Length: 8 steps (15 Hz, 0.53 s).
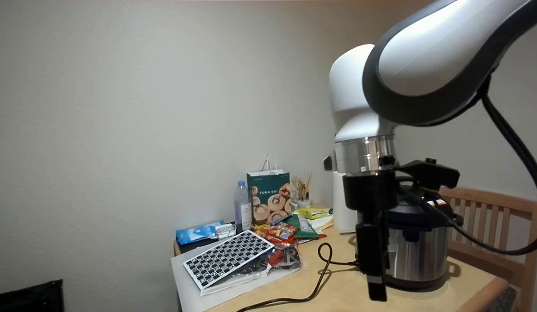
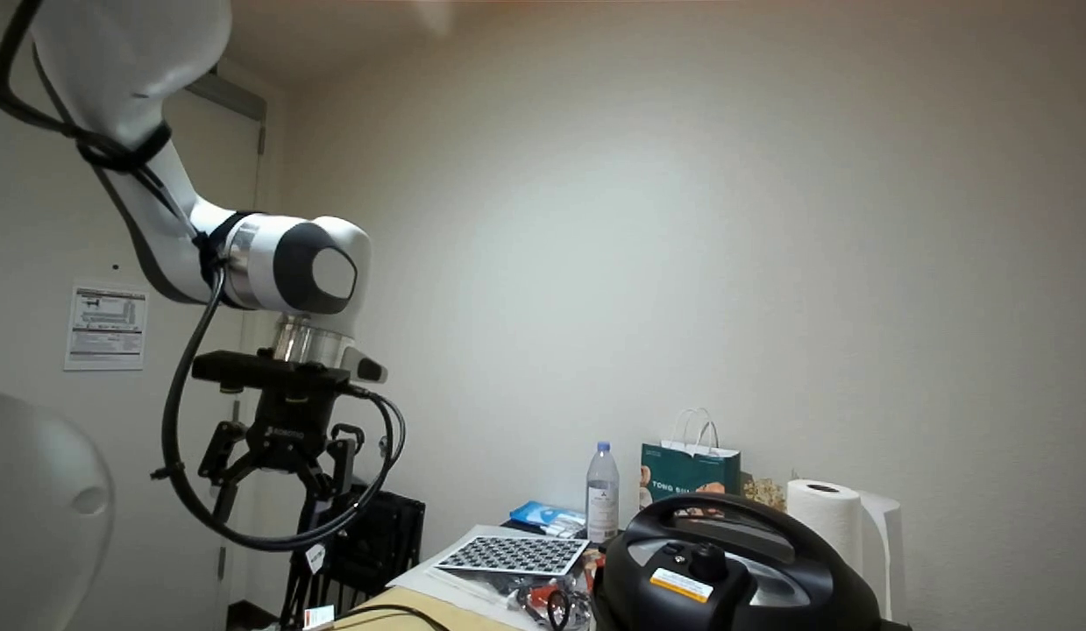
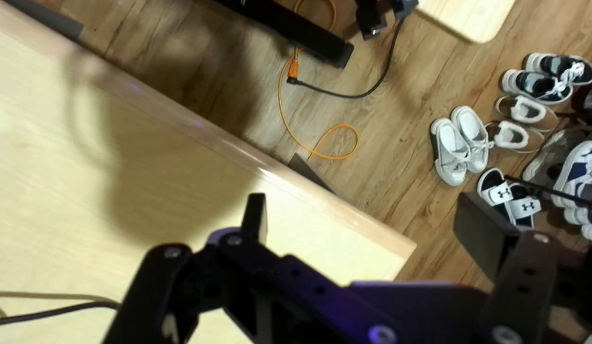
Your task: Move the black cable to the right
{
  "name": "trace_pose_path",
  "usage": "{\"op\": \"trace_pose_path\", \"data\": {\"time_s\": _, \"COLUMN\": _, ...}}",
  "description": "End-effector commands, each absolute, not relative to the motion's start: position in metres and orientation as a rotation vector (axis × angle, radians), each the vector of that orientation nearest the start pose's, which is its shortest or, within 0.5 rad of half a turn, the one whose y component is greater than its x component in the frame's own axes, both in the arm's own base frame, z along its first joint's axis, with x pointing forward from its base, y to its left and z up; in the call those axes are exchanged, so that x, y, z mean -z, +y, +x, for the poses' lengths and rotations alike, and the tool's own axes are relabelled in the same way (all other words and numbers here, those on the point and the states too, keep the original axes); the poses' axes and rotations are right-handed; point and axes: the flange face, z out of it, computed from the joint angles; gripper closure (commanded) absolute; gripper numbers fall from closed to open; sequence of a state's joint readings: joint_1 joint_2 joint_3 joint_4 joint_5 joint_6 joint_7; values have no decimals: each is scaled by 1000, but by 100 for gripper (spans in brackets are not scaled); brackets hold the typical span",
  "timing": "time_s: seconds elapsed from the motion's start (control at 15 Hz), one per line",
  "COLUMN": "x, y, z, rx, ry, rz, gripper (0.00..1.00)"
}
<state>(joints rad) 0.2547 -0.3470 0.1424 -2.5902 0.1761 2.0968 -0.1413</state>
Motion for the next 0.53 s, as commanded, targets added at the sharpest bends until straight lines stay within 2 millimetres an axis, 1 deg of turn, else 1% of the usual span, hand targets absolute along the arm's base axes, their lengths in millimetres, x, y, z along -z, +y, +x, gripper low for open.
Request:
{"op": "trace_pose_path", "data": {"time_s": 0.0, "x": -335, "y": 217, "z": 382, "rx": -35, "ry": -665, "rz": -3031, "gripper": 0}}
{"op": "trace_pose_path", "data": {"time_s": 0.07, "x": -330, "y": 237, "z": 387, "rx": 55, "ry": -711, "rz": -3041, "gripper": 0}}
{"op": "trace_pose_path", "data": {"time_s": 0.2, "x": -322, "y": 261, "z": 393, "rx": 185, "ry": -785, "rz": -3066, "gripper": 0}}
{"op": "trace_pose_path", "data": {"time_s": 0.27, "x": -319, "y": 265, "z": 396, "rx": 224, "ry": -811, "rz": -3084, "gripper": 0}}
{"op": "trace_pose_path", "data": {"time_s": 0.33, "x": -325, "y": 255, "z": 386, "rx": 156, "ry": -789, "rz": -3067, "gripper": 0}}
{"op": "trace_pose_path", "data": {"time_s": 0.4, "x": -321, "y": 263, "z": 389, "rx": 182, "ry": -805, "rz": -3074, "gripper": 0}}
{"op": "trace_pose_path", "data": {"time_s": 0.47, "x": -318, "y": 266, "z": 391, "rx": 183, "ry": -812, "rz": -3075, "gripper": 0}}
